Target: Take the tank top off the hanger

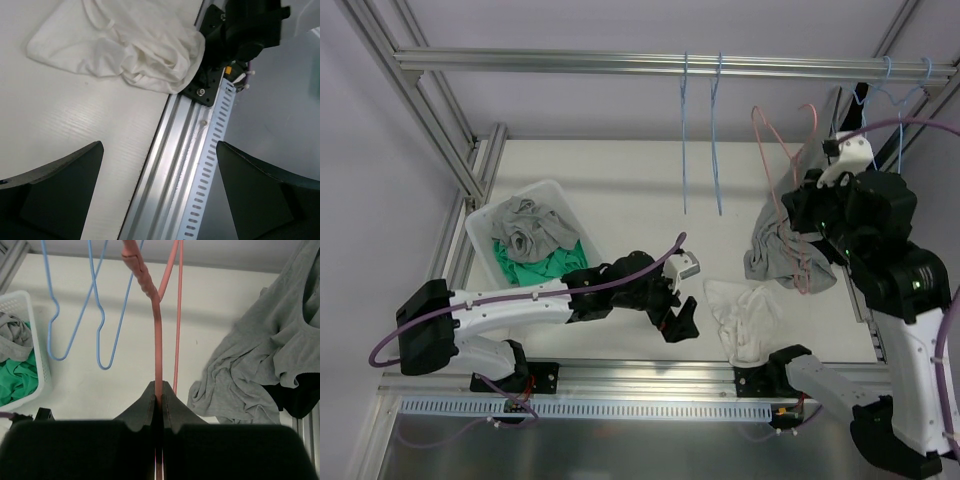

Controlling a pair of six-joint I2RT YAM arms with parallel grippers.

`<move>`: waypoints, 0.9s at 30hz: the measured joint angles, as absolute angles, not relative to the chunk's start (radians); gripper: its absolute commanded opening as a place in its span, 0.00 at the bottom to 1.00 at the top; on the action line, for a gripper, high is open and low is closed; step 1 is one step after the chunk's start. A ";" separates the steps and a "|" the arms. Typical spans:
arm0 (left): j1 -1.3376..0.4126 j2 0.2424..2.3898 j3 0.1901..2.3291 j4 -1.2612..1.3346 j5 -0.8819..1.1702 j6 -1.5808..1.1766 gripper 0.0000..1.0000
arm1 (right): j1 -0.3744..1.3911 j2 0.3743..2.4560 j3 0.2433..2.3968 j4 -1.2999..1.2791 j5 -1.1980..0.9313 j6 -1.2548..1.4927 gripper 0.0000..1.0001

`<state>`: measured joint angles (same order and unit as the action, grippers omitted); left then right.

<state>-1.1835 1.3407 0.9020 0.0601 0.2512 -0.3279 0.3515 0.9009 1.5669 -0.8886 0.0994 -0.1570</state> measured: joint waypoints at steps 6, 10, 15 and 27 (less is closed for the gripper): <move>-1.184 1.319 0.834 0.043 0.207 -0.345 0.99 | 0.352 1.173 1.780 -0.872 0.127 -0.156 0.00; -1.184 1.292 0.806 0.041 0.196 -0.359 0.99 | 0.352 1.345 1.934 -0.855 0.123 -0.143 0.00; -1.184 1.261 0.773 0.039 0.178 -0.374 0.99 | 0.352 1.538 2.117 -0.840 0.115 -0.118 0.00; -1.185 1.241 0.759 0.040 0.157 -0.382 0.99 | 0.377 1.551 1.882 -0.697 0.086 -0.062 0.00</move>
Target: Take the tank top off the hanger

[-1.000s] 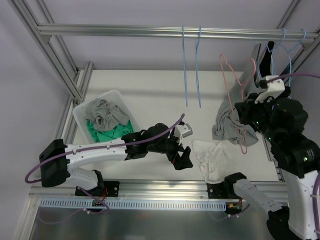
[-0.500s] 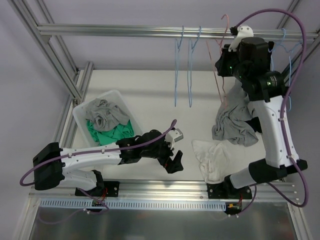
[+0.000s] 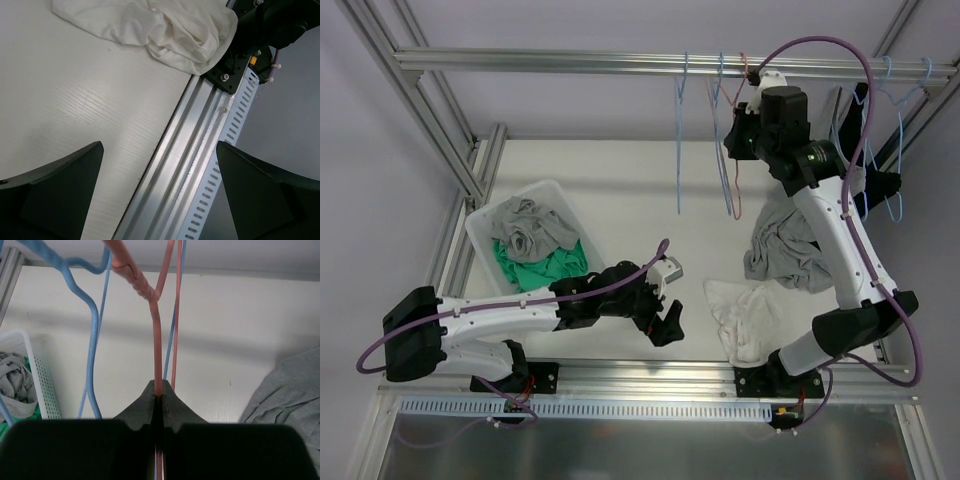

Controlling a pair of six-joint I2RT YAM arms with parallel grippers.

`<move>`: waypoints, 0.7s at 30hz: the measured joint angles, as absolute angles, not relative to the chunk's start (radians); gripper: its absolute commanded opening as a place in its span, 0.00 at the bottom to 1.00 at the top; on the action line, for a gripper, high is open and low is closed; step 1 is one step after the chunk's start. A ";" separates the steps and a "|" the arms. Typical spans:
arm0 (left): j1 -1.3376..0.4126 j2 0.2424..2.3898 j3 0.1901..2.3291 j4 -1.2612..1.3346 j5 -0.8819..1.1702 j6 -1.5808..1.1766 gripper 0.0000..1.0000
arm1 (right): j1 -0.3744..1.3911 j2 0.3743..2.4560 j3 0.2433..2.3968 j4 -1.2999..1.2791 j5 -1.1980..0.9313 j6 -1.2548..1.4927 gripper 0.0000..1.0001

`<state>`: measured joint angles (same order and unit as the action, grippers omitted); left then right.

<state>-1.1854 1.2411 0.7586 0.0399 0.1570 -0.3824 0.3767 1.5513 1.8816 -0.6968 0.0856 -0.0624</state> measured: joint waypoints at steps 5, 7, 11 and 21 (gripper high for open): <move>-1.191 1.311 0.810 0.039 0.152 -0.381 0.99 | 0.377 1.463 1.777 -0.654 0.082 -0.049 0.79; -1.200 1.357 0.861 0.038 0.153 -0.375 0.99 | 0.374 1.415 1.739 -0.673 0.085 -0.050 0.87; -1.233 1.486 1.013 0.049 0.154 -0.357 0.99 | 0.342 1.219 1.584 -0.687 0.099 -0.061 1.00; -1.288 1.958 1.384 0.068 0.121 -0.364 0.99 | 0.289 0.563 1.433 -0.830 0.305 -0.130 0.99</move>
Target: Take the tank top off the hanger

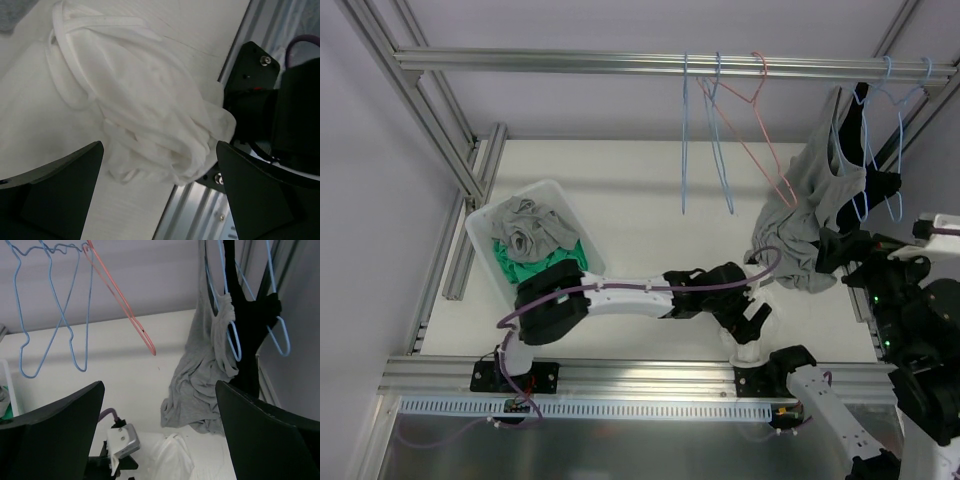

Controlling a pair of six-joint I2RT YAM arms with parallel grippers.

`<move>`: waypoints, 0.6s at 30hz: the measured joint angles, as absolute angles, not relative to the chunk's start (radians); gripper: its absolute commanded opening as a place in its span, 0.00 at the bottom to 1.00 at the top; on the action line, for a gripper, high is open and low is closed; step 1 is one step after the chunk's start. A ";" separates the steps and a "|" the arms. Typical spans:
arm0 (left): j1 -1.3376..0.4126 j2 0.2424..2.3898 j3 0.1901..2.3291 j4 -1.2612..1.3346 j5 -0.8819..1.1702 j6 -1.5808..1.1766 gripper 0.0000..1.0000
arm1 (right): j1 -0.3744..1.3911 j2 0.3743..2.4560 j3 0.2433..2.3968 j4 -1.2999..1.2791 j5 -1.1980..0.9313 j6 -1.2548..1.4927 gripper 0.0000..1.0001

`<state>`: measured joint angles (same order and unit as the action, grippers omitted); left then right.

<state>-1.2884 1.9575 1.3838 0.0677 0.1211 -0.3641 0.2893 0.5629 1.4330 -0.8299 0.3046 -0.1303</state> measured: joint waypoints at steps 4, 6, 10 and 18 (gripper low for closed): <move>-1.304 2.142 1.501 0.056 0.117 -0.376 0.99 | 0.289 0.533 1.459 -0.908 0.331 -0.165 0.99; -1.317 2.195 1.539 0.052 0.101 -0.375 0.99 | 0.289 0.535 1.454 -0.950 0.331 -0.179 0.99; -1.363 2.271 1.667 -0.013 -0.017 -0.371 0.90 | 0.289 0.530 1.436 -1.001 0.319 -0.200 0.99; -1.415 2.269 1.613 0.001 -0.254 -0.429 0.00 | 0.289 0.483 1.430 -1.013 0.276 -0.213 0.99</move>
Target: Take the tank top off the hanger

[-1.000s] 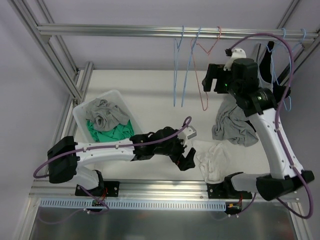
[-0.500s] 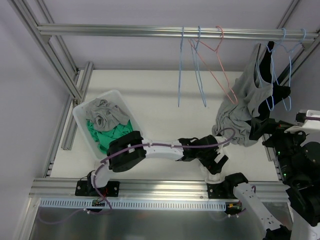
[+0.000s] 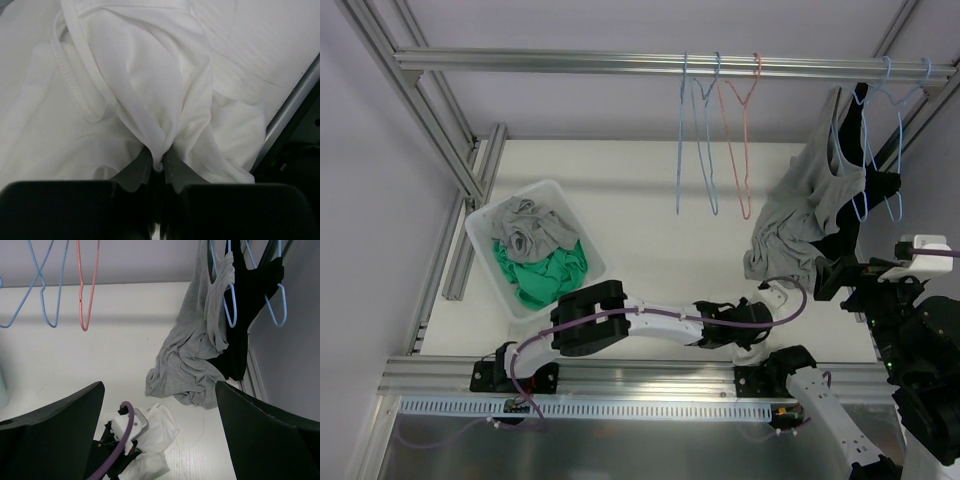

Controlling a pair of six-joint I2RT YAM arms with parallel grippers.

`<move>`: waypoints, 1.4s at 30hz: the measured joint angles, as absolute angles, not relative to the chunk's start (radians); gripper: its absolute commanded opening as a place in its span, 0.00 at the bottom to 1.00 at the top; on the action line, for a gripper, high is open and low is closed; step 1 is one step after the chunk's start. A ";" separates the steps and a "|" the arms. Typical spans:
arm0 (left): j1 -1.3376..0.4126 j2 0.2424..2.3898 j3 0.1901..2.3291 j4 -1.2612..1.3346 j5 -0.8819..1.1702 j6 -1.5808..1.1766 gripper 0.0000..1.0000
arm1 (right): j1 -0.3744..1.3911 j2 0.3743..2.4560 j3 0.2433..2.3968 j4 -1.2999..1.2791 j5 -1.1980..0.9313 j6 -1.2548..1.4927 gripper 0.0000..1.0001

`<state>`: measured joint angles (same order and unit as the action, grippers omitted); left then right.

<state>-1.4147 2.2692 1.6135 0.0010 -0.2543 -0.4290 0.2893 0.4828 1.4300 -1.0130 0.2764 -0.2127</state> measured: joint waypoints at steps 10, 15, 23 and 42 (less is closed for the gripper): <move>-1.391 1.892 1.187 -0.180 -0.515 -0.559 0.00 | 0.289 0.461 1.386 -0.991 0.270 -0.218 1.00; -1.349 1.647 1.147 -0.363 -0.639 -0.578 0.00 | 0.289 0.453 1.364 -0.973 0.262 -0.218 0.99; -1.180 1.277 1.185 -0.521 -0.766 -0.589 0.00 | 0.289 0.433 1.361 -0.953 0.260 -0.218 1.00; -0.759 1.081 0.916 -0.585 -0.691 -0.622 0.00 | 0.289 0.522 1.337 -0.913 0.231 -0.191 1.00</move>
